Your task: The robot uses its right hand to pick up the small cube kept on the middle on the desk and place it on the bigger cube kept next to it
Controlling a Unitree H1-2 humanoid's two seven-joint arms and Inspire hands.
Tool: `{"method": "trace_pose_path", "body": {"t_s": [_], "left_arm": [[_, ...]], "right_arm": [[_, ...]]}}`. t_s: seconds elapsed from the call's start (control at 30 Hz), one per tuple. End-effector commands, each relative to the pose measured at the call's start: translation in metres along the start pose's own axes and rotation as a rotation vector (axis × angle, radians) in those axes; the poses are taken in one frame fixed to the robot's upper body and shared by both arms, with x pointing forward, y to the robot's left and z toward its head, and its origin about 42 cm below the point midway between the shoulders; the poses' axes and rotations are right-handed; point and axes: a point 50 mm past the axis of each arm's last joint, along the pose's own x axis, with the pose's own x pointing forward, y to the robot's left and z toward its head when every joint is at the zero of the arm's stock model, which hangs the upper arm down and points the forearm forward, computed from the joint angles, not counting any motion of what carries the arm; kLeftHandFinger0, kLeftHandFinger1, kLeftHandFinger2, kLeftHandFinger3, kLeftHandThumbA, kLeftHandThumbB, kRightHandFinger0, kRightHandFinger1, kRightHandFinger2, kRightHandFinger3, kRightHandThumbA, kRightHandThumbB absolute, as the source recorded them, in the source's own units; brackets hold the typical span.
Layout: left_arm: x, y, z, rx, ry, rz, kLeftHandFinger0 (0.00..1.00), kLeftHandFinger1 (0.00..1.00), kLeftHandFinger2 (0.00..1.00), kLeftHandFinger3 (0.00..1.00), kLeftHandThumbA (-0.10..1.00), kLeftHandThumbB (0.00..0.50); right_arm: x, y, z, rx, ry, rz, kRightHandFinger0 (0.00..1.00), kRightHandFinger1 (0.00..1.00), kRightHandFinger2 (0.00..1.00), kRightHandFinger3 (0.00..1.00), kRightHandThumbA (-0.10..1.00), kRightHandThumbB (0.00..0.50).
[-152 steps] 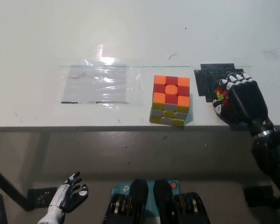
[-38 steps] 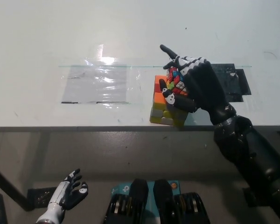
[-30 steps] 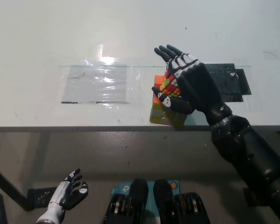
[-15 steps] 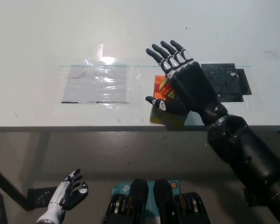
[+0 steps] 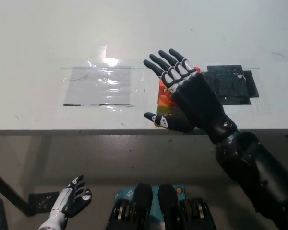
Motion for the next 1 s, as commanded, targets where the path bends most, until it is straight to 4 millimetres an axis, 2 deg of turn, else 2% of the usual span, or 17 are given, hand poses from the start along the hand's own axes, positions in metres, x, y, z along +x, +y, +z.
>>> {"method": "trace_pose_path", "body": {"t_s": [0.0, 0.13, 0.17, 0.23, 0.27, 0.3, 0.43, 0.47, 0.5, 0.53, 0.57, 0.67, 0.73, 0.8, 0.83, 0.87, 0.97], "left_arm": [[0.001, 0.006, 0.005, 0.031, -0.016, 0.005, 1.0, 1.0, 1.0, 1.0, 0.34, 0.263], [0.0, 0.005, 0.002, -0.015, -0.022, 0.006, 1.0, 1.0, 1.0, 1.0, 0.28, 0.265], [0.0, 0.005, 0.002, -0.024, -0.025, 0.005, 1.0, 1.0, 1.0, 1.0, 0.28, 0.272], [-0.001, 0.004, 0.001, -0.018, -0.027, 0.009, 1.0, 1.0, 1.0, 1.0, 0.29, 0.27], [-0.002, 0.004, 0.001, -0.009, -0.028, 0.008, 1.0, 1.0, 1.0, 1.0, 0.32, 0.264], [-0.002, 0.005, 0.001, 0.005, -0.03, 0.005, 1.0, 1.0, 1.0, 1.0, 0.32, 0.255], [-0.002, 0.005, 0.0, 0.001, -0.03, 0.008, 1.0, 1.0, 1.0, 1.0, 0.31, 0.244], [-0.002, 0.005, 0.0, 0.001, -0.03, 0.008, 1.0, 1.0, 1.0, 1.0, 0.31, 0.244], [-0.002, 0.005, 0.0, -0.005, -0.031, 0.01, 1.0, 1.0, 1.0, 1.0, 0.32, 0.258], [-0.001, 0.006, -0.001, -0.004, -0.033, 0.011, 1.0, 1.0, 1.0, 1.0, 0.33, 0.262], [0.0, 0.006, -0.001, -0.007, -0.034, 0.007, 1.0, 1.0, 1.0, 1.0, 0.33, 0.261], [0.0, 0.006, -0.001, 0.007, -0.018, 0.009, 1.0, 1.0, 1.0, 1.0, 0.33, 0.255], [-0.003, 0.006, -0.001, 0.015, -0.021, 0.009, 1.0, 1.0, 1.0, 1.0, 0.34, 0.235], [-0.005, 0.007, -0.001, 0.022, -0.021, 0.012, 1.0, 1.0, 1.0, 1.0, 0.35, 0.244], [-0.005, 0.007, -0.001, 0.017, -0.022, 0.013, 1.0, 1.0, 1.0, 1.0, 0.34, 0.25], [-0.006, 0.006, -0.002, 0.001, -0.017, 0.016, 1.0, 1.0, 1.0, 1.0, 0.32, 0.256], [-0.005, 0.004, -0.003, 0.0, -0.016, 0.017, 1.0, 1.0, 1.0, 1.0, 0.3, 0.235]], "right_arm": [[-0.007, -0.042, 0.017, 0.054, -0.007, -0.066, 1.0, 1.0, 1.0, 1.0, 0.83, 0.378], [-0.024, -0.061, 0.033, 0.059, -0.003, -0.112, 1.0, 1.0, 1.0, 1.0, 0.8, 0.366], [-0.04, -0.071, 0.04, 0.032, 0.001, -0.145, 1.0, 1.0, 1.0, 1.0, 0.82, 0.343], [-0.051, -0.077, 0.045, 0.018, 0.007, -0.156, 1.0, 1.0, 1.0, 1.0, 0.84, 0.323], [-0.059, -0.08, 0.048, 0.017, 0.018, -0.168, 1.0, 1.0, 1.0, 1.0, 0.78, 0.316], [-0.08, -0.086, 0.056, 0.027, 0.058, -0.198, 1.0, 1.0, 1.0, 1.0, 0.72, 0.333], [-0.12, -0.091, 0.068, 0.03, 0.207, -0.233, 1.0, 1.0, 1.0, 1.0, 0.69, 0.321], [-0.122, -0.091, 0.069, 0.03, 0.212, -0.234, 1.0, 1.0, 1.0, 1.0, 0.69, 0.32], [-0.129, -0.09, 0.07, 0.049, 0.237, -0.249, 1.0, 1.0, 1.0, 1.0, 0.64, 0.316], [-0.143, -0.088, 0.074, 0.068, 0.29, -0.249, 1.0, 1.0, 1.0, 1.0, 0.66, 0.291], [-0.168, -0.078, 0.075, 0.06, 0.401, -0.246, 1.0, 1.0, 1.0, 1.0, 0.7, 0.281], [-0.198, -0.064, 0.075, 0.034, 0.529, -0.279, 0.97, 1.0, 1.0, 1.0, 0.69, 0.265], [-0.218, -0.049, 0.075, 0.047, 0.589, -0.299, 0.94, 1.0, 1.0, 1.0, 0.63, 0.232], [-0.231, -0.036, 0.074, 0.042, 0.616, -0.298, 0.88, 1.0, 1.0, 1.0, 0.61, 0.219], [-0.24, -0.026, 0.071, 0.052, 0.62, -0.304, 0.89, 1.0, 1.0, 1.0, 0.55, 0.218], [-0.25, -0.009, 0.068, 0.078, 0.651, -0.301, 0.96, 1.0, 1.0, 1.0, 0.53, 0.218], [-0.253, 0.011, 0.067, 0.128, 0.72, -0.29, 1.0, 1.0, 1.0, 1.0, 0.51, 0.216]]}}
